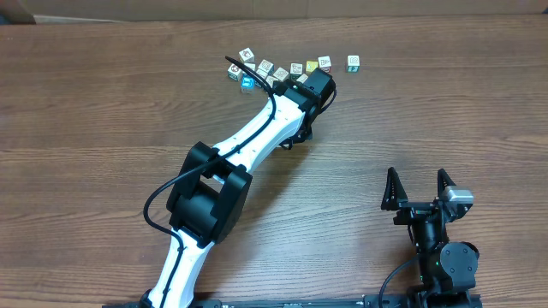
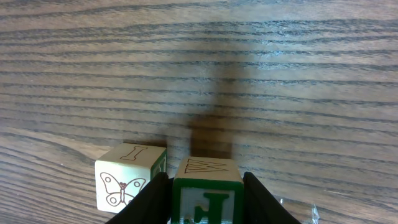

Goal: Form a horizontal line
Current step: 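Lower the green block beside the butterfly block and open the gripper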

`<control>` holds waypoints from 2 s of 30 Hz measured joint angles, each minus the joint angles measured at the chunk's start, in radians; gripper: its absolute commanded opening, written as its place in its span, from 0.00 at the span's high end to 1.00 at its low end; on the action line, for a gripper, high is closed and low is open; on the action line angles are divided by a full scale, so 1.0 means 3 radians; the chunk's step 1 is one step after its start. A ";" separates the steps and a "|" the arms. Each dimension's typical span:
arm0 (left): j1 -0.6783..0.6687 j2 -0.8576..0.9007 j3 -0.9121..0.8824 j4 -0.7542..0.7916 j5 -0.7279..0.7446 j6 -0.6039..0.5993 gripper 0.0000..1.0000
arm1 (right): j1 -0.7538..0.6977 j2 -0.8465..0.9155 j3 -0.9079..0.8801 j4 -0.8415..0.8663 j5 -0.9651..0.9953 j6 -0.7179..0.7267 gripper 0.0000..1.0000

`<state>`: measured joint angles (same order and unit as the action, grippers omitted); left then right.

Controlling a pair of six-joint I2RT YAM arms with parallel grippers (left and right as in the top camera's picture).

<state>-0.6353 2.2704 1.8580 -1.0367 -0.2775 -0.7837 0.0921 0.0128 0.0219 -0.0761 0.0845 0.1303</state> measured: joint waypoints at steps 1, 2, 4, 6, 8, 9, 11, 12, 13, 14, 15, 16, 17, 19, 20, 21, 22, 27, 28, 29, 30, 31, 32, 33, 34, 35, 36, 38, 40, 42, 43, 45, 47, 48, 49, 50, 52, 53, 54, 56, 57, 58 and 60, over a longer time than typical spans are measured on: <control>0.0000 0.0000 0.0000 0.0000 0.0000 0.0000 0.70 | 0.0000 0.0000 0.0000 0.0000 0.0000 0.0000 0.00; 0.0000 0.0000 0.0000 0.0000 0.0000 0.0000 0.69 | 0.0000 0.0000 0.0000 0.0001 0.0001 0.0000 0.00; 0.0000 0.0000 0.0000 0.0000 0.0000 0.0000 0.67 | 0.0000 0.0000 0.0000 0.0000 0.0001 0.0000 0.00; 0.0000 0.0000 0.0000 0.0000 0.0001 0.0000 0.65 | 0.0000 0.0000 0.0000 0.0000 0.0001 0.0000 0.00; 0.0000 0.0000 0.0000 0.0000 0.0000 0.0000 0.65 | 0.0000 0.0000 0.0000 0.0000 0.0001 -0.0001 0.00; 0.0000 0.0000 0.0000 0.0000 0.0000 0.0000 0.65 | 0.0000 0.0000 0.0000 0.0001 0.0001 -0.0001 0.00; 0.0000 0.0000 0.0000 0.0000 0.0001 0.0000 0.65 | 0.0000 0.0000 0.0000 0.0000 0.0001 -0.0001 0.00; 0.0000 0.0000 0.0000 0.0000 0.0001 0.0000 0.65 | 0.0000 0.0000 0.0000 0.0000 0.0001 -0.0001 0.00; 0.0000 0.0000 0.0000 0.0000 0.0001 0.0000 0.65 | 0.0000 0.0000 0.0000 0.0001 0.0001 0.0000 0.00; 0.0000 0.0000 0.0000 0.0000 0.0003 0.0000 0.66 | 0.0000 0.0000 0.0000 0.0001 0.0001 -0.0001 0.00; 0.0000 0.0000 0.0000 0.0000 0.0003 0.0000 0.65 | 0.0000 0.0000 0.0000 0.0001 0.0001 0.0001 0.00; 0.0000 0.0000 0.0000 0.0003 0.0001 0.0000 0.65 | 0.0000 0.0000 0.0000 0.0000 0.0000 0.0000 0.00; 0.0000 0.0000 0.0000 0.0005 0.0000 0.0000 0.65 | 0.0001 0.0000 0.0000 0.0000 0.0001 0.0000 0.00; 0.0000 0.0000 0.0000 0.0042 -0.0018 0.0000 0.64 | 0.0000 0.0000 0.0000 -0.0001 0.0000 0.0001 0.00; 0.0000 0.0000 0.0000 0.0072 -0.0041 0.0001 0.64 | 0.0000 0.0000 0.0000 0.0000 0.0001 0.0000 0.00; 0.0000 0.0000 0.0000 0.0111 -0.0076 0.0003 0.64 | 0.0001 0.0000 0.0000 0.0000 0.0001 0.0000 0.00; 0.0000 0.0000 0.0000 0.0144 -0.0127 0.0004 0.64 | 0.0000 0.0000 0.0000 0.0001 0.0001 0.0000 0.00; 0.0000 0.0000 0.0000 0.0340 -0.0333 0.0004 0.66 | 0.0000 0.0000 0.0000 0.0000 0.0001 0.0000 0.00; 0.0000 0.0000 0.0000 0.0381 -0.0356 0.0003 0.69 | 0.0000 0.0000 0.0000 0.0000 0.0000 0.0000 0.00; 0.0000 0.0000 0.0000 0.0420 -0.0376 0.0001 0.75 | 0.0000 0.0000 0.0000 0.0001 0.0001 0.0000 0.00; 0.0000 0.0000 0.0001 0.0464 -0.0393 -0.0004 0.82 | 0.0000 0.0000 0.0000 0.0000 0.0001 0.0000 0.00; 0.0000 0.0000 0.0001 0.0493 -0.0403 -0.0003 0.87 | 0.0000 0.0000 0.0000 0.0000 0.0001 -0.0001 0.00; 0.0000 0.0000 0.0001 0.0519 -0.0412 -0.0008 0.91 | 0.0000 0.0000 0.0000 0.0000 0.0001 0.0000 0.00; 0.0000 0.0000 0.0001 0.0539 -0.0415 0.0000 0.94 | 0.0000 0.0000 0.0000 0.0000 0.0001 0.0000 0.00; 0.0000 0.0000 0.0001 0.0557 -0.0415 0.0003 0.96 | 0.0000 0.0000 0.0000 0.0001 0.0000 0.0000 0.00; 0.0000 0.0000 0.0001 0.0567 -0.0413 0.0006 0.96 | 0.0000 0.0000 0.0000 -0.0001 0.0000 -0.0001 0.00; 0.0000 0.0000 0.0001 0.0567 -0.0412 0.0011 0.96 | 0.0001 0.0000 0.0000 0.0001 0.0001 -0.0001 0.00; 0.0000 0.0000 0.0003 0.0566 -0.0406 0.0011 0.96 | 0.0000 0.0000 0.0000 0.0001 0.0001 0.0000 0.00; 0.0000 0.0000 0.0003 0.0562 -0.0383 0.0011 0.96 | 0.0000 0.0000 0.0000 0.0000 0.0001 0.0001 0.00; 0.0000 0.0000 0.0003 0.0518 -0.0352 0.0011 0.96 | 0.0000 0.0000 0.0000 -0.0001 0.0001 0.0000 0.00; 0.0000 0.0000 0.0003 0.0492 -0.0338 0.0014 0.96 | 0.0000 0.0000 0.0000 0.0000 0.0001 0.0000 0.00; 0.0000 0.0000 0.0003 0.0423 -0.0319 0.0014 0.96 | 0.0000 0.0000 0.0000 0.0000 0.0001 0.0000 0.00; 0.0000 0.0000 0.0003 0.0375 -0.0295 0.0014 0.96 | 0.0000 0.0000 0.0000 0.0000 0.0001 -0.0001 0.00; 0.0000 0.0000 0.0003 0.0360 -0.0276 0.0013 0.95 | 0.0000 0.0000 0.0000 -0.0001 0.0000 0.0000 0.00; 0.0000 0.0000 0.0003 0.0350 -0.0253 0.0013 0.95 | 0.0000 0.0000 0.0000 0.0000 0.0003 0.0000 0.00; 0.0000 0.0000 0.0003 0.0342 -0.0223 0.0013 0.95 | 0.0000 0.0000 0.0000 0.0000 0.0000 0.0000 0.00; 0.0000 0.0000 0.0003 0.0338 -0.0179 0.0014 0.95 | 0.0000 0.0000 0.0000 0.0000 0.0001 0.0000 0.00; -0.0001 0.0000 0.0003 0.0338 -0.0167 0.0014 0.96 | 0.0000 0.0000 0.0000 0.0003 0.0001 -0.0001 0.00; -0.0001 0.0000 0.0003 0.0338 -0.0158 0.0013 0.95 | 0.0000 0.0000 0.0000 0.0003 0.0001 0.0000 0.00; -0.0001 0.0000 0.0003 0.0338 -0.0145 0.0013 0.96 | 0.0000 0.0000 0.0000 0.0001 0.0001 0.0000 0.00; -0.0003 0.0000 0.0003 0.0340 -0.0144 0.0014 0.96 | 0.0000 0.0000 0.0000 0.0000 0.0001 -0.0003 0.00; -0.0004 0.0000 0.0003 0.0345 -0.0142 0.0020 0.96 | 0.0001 0.0000 0.0000 -0.0001 0.0003 -0.0001 0.00; -0.0010 0.0000 0.0003 0.0394 -0.0117 0.0083 0.96 | 0.0000 0.0000 0.0000 0.0000 0.0003 0.0000 0.00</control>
<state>-0.6384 2.2704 1.8587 -0.9184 -0.3126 -0.7589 0.0921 0.0128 0.0219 -0.0761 0.0853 0.1303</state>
